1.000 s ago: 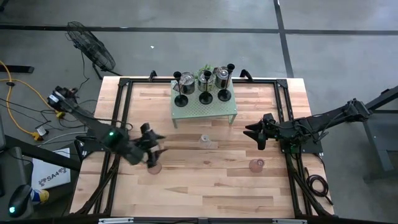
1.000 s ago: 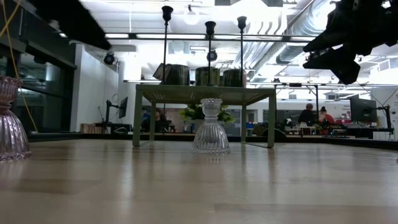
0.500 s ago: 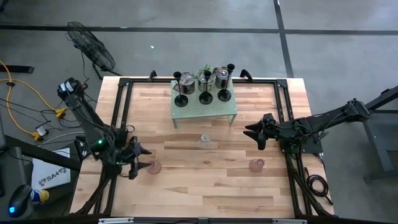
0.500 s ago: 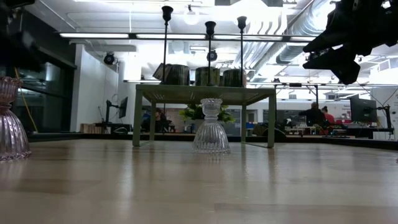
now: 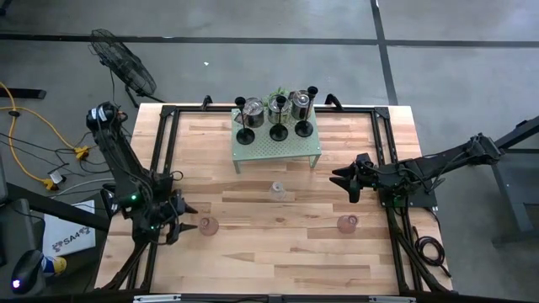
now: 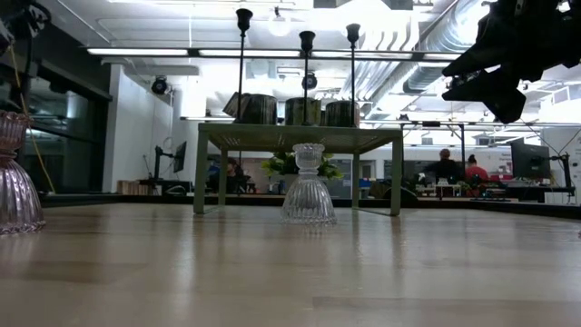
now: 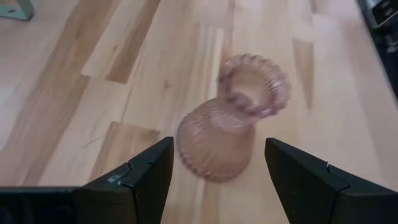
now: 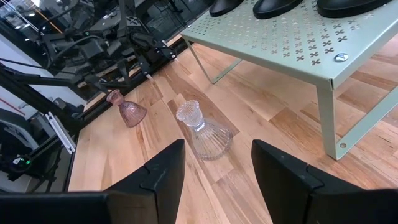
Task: Pick & Place candle stick holders
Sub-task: Put the left pink candle holder on the shelf
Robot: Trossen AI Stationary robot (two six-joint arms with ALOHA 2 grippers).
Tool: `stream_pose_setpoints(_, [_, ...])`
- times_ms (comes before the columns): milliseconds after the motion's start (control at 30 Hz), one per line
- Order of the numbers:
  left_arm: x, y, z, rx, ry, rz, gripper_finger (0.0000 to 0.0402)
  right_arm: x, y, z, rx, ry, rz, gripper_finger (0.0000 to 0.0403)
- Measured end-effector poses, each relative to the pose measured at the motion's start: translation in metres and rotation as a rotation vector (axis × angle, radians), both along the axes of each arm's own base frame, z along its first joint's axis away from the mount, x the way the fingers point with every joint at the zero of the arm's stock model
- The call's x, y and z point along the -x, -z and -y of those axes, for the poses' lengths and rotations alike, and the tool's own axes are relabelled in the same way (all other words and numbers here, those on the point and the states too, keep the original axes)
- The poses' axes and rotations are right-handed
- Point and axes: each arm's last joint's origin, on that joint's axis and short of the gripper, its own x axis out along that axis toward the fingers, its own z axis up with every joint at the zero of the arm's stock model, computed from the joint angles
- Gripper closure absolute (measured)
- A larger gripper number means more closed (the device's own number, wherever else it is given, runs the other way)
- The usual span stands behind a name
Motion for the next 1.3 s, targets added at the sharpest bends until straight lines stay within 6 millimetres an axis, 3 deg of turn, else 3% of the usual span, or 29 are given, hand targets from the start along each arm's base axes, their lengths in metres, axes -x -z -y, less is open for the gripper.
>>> stream_pose_setpoints(300, [0.001,0.023,-0.004,0.021,0.012,0.065,0.0155,0.0,0.0,0.0,0.0,0.0,0.0,0.0225])
stream_pose_setpoints(500, [-0.003,0.025,0.002,-0.067,0.077,0.129,0.0155,0.0,0.0,0.0,0.0,0.0,0.0,0.0225])
stream_pose_setpoints(767, [-0.006,0.035,0.006,-0.159,0.016,0.178,0.0155,0.0,0.0,0.0,0.0,0.0,0.0,0.0225])
stream_pose_setpoints(1300, [-0.016,0.045,0.024,-0.174,-0.02,0.276,0.0155,0.0,0.0,0.0,0.0,0.0,0.0,0.0225])
